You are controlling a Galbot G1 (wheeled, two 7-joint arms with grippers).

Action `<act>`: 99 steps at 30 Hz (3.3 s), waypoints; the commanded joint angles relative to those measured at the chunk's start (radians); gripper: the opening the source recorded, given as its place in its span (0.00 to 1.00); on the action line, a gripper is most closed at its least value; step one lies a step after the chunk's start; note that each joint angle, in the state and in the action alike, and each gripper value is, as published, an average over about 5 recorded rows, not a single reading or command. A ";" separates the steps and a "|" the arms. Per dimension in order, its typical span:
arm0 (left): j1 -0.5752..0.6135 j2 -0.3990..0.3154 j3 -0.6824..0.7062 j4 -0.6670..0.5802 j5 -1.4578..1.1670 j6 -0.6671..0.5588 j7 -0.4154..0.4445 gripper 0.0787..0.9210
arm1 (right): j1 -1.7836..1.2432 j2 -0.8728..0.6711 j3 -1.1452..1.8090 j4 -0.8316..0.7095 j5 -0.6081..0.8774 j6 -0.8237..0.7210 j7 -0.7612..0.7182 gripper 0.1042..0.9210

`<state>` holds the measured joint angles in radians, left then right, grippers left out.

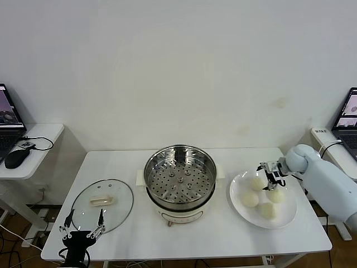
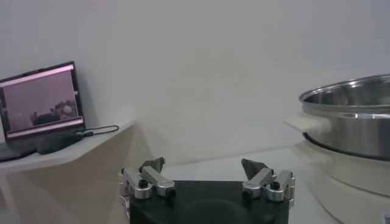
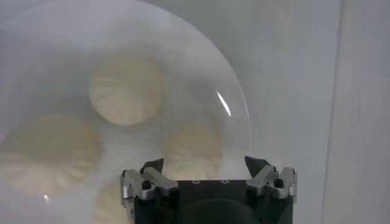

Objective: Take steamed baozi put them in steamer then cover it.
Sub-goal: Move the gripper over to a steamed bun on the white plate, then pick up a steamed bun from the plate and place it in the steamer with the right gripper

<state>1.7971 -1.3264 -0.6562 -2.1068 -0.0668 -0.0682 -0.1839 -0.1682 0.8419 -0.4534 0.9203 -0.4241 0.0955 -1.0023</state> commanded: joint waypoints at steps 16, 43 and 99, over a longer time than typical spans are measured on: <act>0.005 -0.004 -0.001 -0.007 0.003 0.000 -0.002 0.88 | 0.016 0.060 -0.028 -0.077 -0.031 -0.007 -0.020 0.73; 0.001 0.004 0.008 -0.023 -0.001 0.007 -0.002 0.88 | 0.228 -0.139 -0.227 0.177 0.245 -0.058 -0.126 0.60; 0.001 -0.006 -0.034 -0.050 -0.030 0.003 -0.002 0.88 | 0.599 0.430 -0.799 0.138 0.191 0.291 0.138 0.62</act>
<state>1.7957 -1.3328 -0.6897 -2.1566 -0.0972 -0.0656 -0.1858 0.4538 1.2468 -1.2436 1.0943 -0.1678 0.3362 -0.8926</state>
